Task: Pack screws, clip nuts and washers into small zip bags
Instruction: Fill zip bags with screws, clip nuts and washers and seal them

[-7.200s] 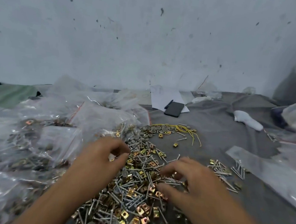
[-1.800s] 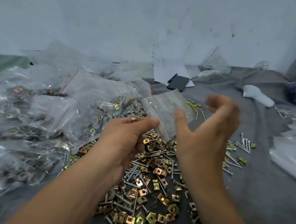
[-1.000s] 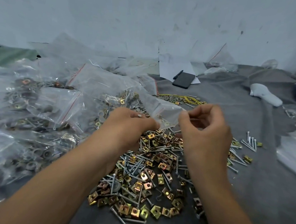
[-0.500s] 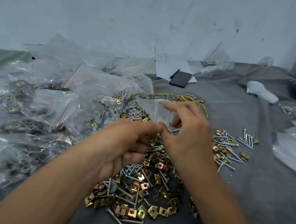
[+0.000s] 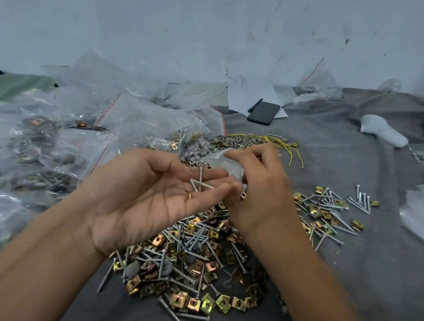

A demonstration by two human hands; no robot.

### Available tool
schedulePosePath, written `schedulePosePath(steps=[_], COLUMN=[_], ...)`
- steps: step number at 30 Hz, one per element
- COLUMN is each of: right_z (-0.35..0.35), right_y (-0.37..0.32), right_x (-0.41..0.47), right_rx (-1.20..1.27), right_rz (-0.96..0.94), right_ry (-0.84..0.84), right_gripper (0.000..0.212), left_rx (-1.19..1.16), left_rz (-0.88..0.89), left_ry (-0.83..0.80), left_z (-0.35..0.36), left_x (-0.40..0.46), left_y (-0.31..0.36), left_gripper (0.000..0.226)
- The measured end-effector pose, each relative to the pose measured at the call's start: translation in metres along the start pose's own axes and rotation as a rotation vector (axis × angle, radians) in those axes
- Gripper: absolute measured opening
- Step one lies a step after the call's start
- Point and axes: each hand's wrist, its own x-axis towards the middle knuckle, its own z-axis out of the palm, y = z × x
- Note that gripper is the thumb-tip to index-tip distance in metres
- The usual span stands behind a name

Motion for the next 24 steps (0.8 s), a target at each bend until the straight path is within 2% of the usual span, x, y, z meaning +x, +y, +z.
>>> schedulePosePath(steps=[2, 4, 10, 13, 17, 22, 24], right_z=[-0.001, -0.002, 0.003, 0.006, 0.006, 0.009, 0.010], right_y=[0.000, 0.000, -0.003, -0.006, -0.008, -0.010, -0.010], right_x=[0.000, 0.000, 0.000, 0.002, 0.004, 0.004, 0.005], right_rx=[0.023, 0.033, 0.039, -0.002, -0.057, 0.004, 0.043], right_rz=[0.006, 0.006, 0.021, 0.022, -0.031, -0.011, 0.008], right_ry=[-0.013, -0.034, -0.076, -0.078, -0.040, -0.030, -0.043], right_gripper=[0.057, 0.065, 0.069, 0.068, 0.063, 0.080, 0.078], left_rx=[-0.247, -0.363, -0.136, -0.194, -0.277, -0.258, -0.270], left_rz=[-0.016, 0.004, 0.059, 0.078, 0.096, 0.164, 0.198], left_ry=[-0.152, -0.139, -0.008, -0.013, 0.008, 0.098, 0.130], left_z=[0.004, 0.011, 0.025, 0.029, 0.033, 0.037, 0.038], left_x=[-0.002, -0.001, -0.002, 0.000, 0.000, 0.003, 0.005], left_y=[-0.004, -0.005, -0.005, -0.011, -0.013, -0.016, -0.018], left_gripper=[0.068, 0.069, 0.063, 0.069, 0.064, 0.057, 0.054])
